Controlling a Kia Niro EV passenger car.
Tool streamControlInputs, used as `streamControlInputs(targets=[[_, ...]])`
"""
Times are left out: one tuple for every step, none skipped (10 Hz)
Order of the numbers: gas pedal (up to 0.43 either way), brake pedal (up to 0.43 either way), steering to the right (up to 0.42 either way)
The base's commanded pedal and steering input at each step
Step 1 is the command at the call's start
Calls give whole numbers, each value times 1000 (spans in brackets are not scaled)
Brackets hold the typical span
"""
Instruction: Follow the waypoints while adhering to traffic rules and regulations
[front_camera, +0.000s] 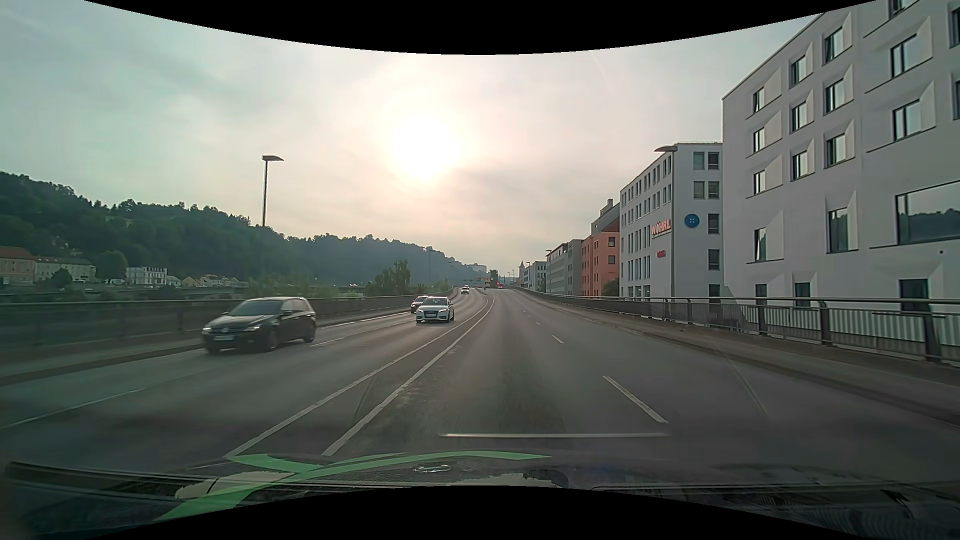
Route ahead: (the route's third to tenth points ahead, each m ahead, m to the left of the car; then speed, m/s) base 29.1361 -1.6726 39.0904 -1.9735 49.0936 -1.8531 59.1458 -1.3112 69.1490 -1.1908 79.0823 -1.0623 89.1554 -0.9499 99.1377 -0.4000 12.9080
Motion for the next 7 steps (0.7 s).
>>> streamControlInputs(targets=[[130,0,-3],[130,0,-3],[130,0,-3],[130,0,-2],[130,0,-2],[130,0,-3],[130,0,-2]])
